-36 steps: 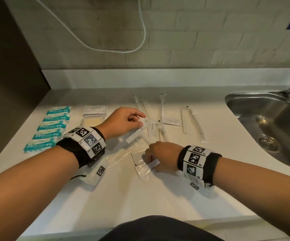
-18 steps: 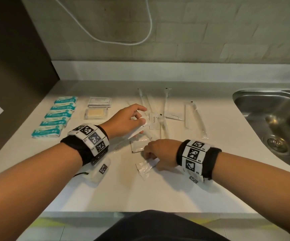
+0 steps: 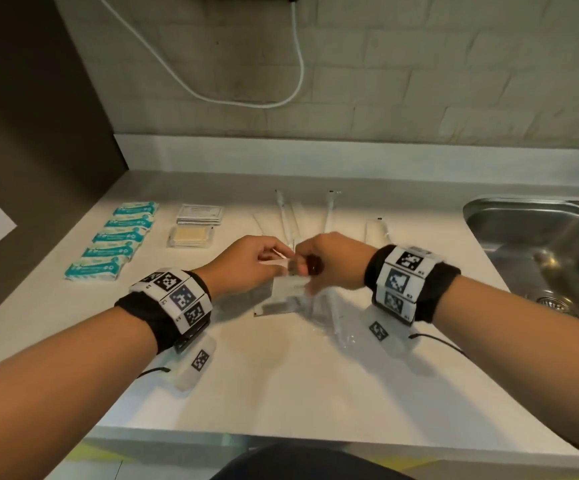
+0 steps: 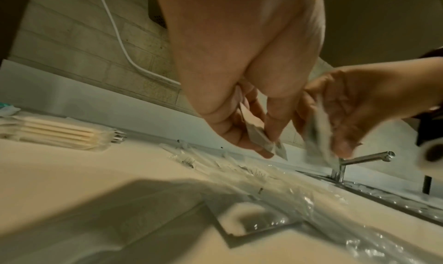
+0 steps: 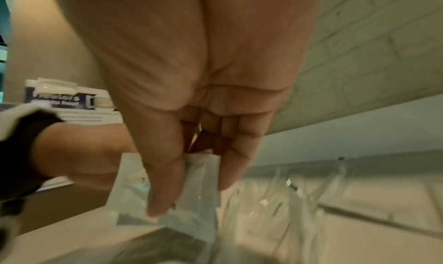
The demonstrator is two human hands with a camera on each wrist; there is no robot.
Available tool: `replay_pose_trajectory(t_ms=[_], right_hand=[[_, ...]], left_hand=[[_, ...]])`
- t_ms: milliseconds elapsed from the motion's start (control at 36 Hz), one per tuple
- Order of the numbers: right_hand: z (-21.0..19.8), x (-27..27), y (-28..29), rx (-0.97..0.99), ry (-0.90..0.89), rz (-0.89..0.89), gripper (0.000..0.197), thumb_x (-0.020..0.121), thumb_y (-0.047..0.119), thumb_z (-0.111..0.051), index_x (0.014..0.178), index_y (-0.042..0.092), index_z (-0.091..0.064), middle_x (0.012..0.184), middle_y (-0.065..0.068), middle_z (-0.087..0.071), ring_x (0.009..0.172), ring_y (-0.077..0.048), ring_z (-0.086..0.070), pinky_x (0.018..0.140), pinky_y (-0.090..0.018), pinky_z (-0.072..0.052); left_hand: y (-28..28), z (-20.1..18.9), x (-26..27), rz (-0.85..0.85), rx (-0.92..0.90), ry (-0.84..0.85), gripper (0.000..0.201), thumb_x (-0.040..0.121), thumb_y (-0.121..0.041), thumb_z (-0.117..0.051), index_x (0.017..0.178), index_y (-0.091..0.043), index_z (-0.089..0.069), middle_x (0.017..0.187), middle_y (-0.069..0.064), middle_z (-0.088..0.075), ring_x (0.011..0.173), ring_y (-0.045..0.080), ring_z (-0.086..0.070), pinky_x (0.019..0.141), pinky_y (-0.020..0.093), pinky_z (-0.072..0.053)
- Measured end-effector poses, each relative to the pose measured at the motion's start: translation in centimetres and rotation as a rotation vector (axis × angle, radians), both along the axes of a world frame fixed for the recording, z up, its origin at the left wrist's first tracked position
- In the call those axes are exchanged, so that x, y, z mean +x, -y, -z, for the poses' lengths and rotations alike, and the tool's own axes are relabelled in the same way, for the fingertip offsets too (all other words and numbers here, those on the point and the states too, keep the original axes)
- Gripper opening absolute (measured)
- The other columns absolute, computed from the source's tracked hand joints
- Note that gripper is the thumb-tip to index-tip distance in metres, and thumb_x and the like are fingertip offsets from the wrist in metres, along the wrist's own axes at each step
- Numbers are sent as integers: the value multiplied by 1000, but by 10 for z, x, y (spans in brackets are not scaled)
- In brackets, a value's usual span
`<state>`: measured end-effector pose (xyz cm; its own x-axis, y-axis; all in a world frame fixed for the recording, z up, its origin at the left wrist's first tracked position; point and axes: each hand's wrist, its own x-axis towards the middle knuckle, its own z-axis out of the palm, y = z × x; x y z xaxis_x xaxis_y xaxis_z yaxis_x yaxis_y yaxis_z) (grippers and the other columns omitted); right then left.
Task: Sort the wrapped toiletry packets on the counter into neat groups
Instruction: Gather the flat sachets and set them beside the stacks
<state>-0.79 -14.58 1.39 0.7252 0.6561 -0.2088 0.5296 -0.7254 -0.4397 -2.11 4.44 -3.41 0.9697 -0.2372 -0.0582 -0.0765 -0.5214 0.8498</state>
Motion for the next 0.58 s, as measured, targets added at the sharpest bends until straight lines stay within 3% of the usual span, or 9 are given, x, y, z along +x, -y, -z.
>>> replay_pose_trajectory(t_ms=[111, 194, 222, 278, 389, 472, 528, 583], right_hand=[[-11, 23, 9, 85, 32, 108, 24, 70, 13, -83, 80, 17, -62, 68, 14, -57, 62, -5, -51, 58, -17, -38], [-13, 35, 13, 137, 51, 155, 26, 67, 16, -86, 79, 16, -62, 70, 6, -61, 64, -13, -55, 59, -19, -42], [-14, 39, 14, 149, 61, 169, 28, 66, 18, -87, 78, 16, -61, 69, 5, -60, 63, -13, -55, 57, -19, -42], [-14, 46, 15, 172, 77, 193, 33, 64, 20, -88, 78, 14, -59, 67, 6, -57, 62, -14, -52, 55, -21, -41], [-11, 59, 16, 173, 112, 206, 45, 59, 24, -91, 83, 13, -54, 74, 4, -55, 68, -16, -50, 56, -23, -39], [-8, 73, 21, 107, 60, 202, 55, 59, 34, -90, 96, 14, -56, 93, 1, -60, 80, -16, -54, 62, -23, -42], [-4, 86, 26, 29, 2, 229, 59, 62, 38, -88, 107, 16, -56, 105, 1, -62, 92, -18, -58, 74, -27, -48], [2, 100, 33, -89, 8, 238, 56, 73, 36, -81, 119, 15, -57, 118, -2, -62, 105, -22, -59, 92, -34, -48]], left_hand=[[14, -13, 4, -75, -181, -45, 19, 97, -10, -56, 106, -15, -71, 93, 5, -73, 77, 10, -68, 63, 21, -52], [26, -24, 5, -116, -324, -149, 30, 100, -33, -50, 108, -13, -71, 100, 11, -72, 88, 24, -70, 79, 42, -59], [29, -27, 6, -124, -359, -188, 36, 99, -41, -49, 108, -14, -72, 105, 10, -72, 95, 25, -70, 82, 44, -59], [34, -30, 9, -120, -363, -207, 40, 95, -50, -51, 110, -18, -71, 111, 2, -70, 99, 16, -69, 81, 41, -60], [37, -29, 16, -80, -239, -186, 21, 97, -27, -59, 117, -21, -59, 107, 10, -70, 92, 24, -73, 83, 42, -59], [32, -27, 22, -120, -185, -164, 15, 99, -15, -54, 112, -21, -58, 107, 13, -69, 84, 28, -75, 78, 48, -60], [29, -27, 25, -164, -178, -159, 16, 98, -15, -56, 112, -23, -59, 108, 15, -68, 83, 35, -74, 74, 58, -58], [25, -28, 28, -198, -161, -156, 20, 98, -16, -57, 115, -25, -58, 112, 9, -62, 81, 33, -74, 74, 60, -57]])
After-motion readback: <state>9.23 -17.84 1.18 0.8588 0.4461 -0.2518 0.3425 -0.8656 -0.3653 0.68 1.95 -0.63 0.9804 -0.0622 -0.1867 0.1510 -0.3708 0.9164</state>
